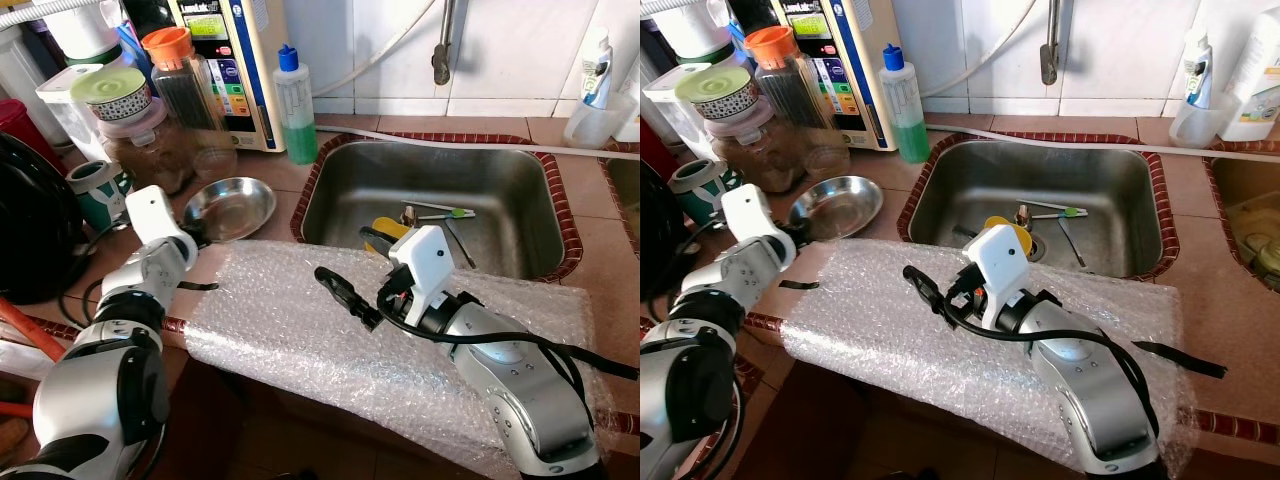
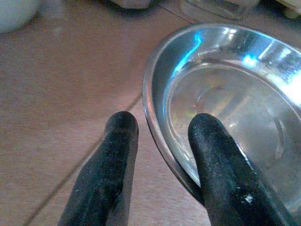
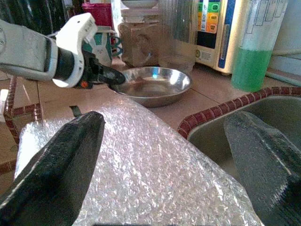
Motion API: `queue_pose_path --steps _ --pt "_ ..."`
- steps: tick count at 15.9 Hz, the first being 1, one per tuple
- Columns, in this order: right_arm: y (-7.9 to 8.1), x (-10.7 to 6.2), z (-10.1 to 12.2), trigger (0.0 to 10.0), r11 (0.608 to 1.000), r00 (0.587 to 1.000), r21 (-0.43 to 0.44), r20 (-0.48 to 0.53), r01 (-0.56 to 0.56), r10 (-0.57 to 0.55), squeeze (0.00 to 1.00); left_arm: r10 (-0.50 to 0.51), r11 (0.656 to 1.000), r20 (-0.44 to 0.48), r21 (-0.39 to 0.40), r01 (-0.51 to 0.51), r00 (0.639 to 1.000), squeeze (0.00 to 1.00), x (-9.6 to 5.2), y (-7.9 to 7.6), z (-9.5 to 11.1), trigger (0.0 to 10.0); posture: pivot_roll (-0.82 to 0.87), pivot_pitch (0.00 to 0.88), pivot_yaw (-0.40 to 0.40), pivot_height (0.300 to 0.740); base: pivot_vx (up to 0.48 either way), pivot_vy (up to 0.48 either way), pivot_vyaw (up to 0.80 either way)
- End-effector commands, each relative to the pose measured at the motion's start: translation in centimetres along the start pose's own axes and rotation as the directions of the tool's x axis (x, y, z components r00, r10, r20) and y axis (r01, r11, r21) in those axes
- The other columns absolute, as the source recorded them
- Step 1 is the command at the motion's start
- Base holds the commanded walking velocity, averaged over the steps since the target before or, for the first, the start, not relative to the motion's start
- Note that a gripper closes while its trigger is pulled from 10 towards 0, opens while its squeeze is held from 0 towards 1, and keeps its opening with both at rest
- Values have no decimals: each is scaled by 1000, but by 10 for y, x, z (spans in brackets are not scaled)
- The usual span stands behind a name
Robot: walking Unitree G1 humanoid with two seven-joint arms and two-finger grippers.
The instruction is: Kitchen organization
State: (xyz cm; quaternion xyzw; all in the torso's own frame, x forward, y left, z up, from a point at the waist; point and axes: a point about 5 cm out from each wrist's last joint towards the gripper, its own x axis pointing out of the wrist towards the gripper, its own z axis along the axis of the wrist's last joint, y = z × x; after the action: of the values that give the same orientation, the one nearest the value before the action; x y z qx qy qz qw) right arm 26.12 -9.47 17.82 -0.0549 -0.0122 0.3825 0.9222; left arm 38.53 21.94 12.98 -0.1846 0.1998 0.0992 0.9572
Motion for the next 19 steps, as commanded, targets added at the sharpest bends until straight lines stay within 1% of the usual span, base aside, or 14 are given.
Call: queue_pose_path --steps 1,3,6,7,8,10,12,13,14,16,17,19 --pt "5 1 2 10000 1000 1000 -11 0 -25 25 216 36 999 -4 -19 -36 999 0 -1 13 -1 0 -33 66 184 740 0 0 0" --pt "6 1 1 10000 999 1000 -17 -7 -28 28 208 38 999 -7 -32 -38 999 0 -1 17 -3 0 -32 65 181 740 0 0 0" --pt "6 2 0 10000 999 999 -29 -15 -33 33 200 38 998 -1 -59 -38 999 0 -1 18 -3 0 -30 62 176 740 0 0 0" --pt "6 2 -1 10000 999 999 -32 -17 -35 34 196 -2 998 12 -68 3 1000 0 -1 16 -1 0 -29 63 176 740 0 0 0" --pt "7 3 -1 10000 999 999 -35 -19 -40 40 188 -31 998 26 -53 32 999 0 -1 13 1 0 -26 61 174 740 0 0 0" --pt "8 4 -1 10000 998 999 -36 -19 -43 42 188 -7 997 27 -71 9 1000 0 -1 16 0 0 -23 59 174 740 0 0 0" --pt "8 4 -2 10000 998 999 -37 -20 -46 45 184 -21 998 44 -60 23 999 0 -2 16 2 0 -19 60 175 740 0 0 0" --pt "9 5 -3 10000 998 999 -37 -21 -46 46 184 -23 999 61 -38 25 998 0 -2 17 4 0 -18 59 175 740 0 0 0" --pt "9 5 -3 10000 998 999 -38 -21 -46 45 180 -24 999 69 -46 28 997 0 -2 17 4 0 -19 59 176 740 0 0 0" --pt "9 6 -3 10000 998 999 -37 -21 -42 41 180 -33 999 110 -37 37 993 0 -3 17 8 0 -19 60 176 740 0 0 0" --pt "9 6 -3 10000 999 999 -36 -21 -39 38 176 -53 998 147 -26 57 988 0 -3 15 12 0 -20 61 176 740 0 0 0" --pt "9 6 -5 10000 999 999 -34 -23 -37 36 180 -89 995 191 -36 97 978 0 -4 11 17 0 -18 61 175 740 0 0 0"
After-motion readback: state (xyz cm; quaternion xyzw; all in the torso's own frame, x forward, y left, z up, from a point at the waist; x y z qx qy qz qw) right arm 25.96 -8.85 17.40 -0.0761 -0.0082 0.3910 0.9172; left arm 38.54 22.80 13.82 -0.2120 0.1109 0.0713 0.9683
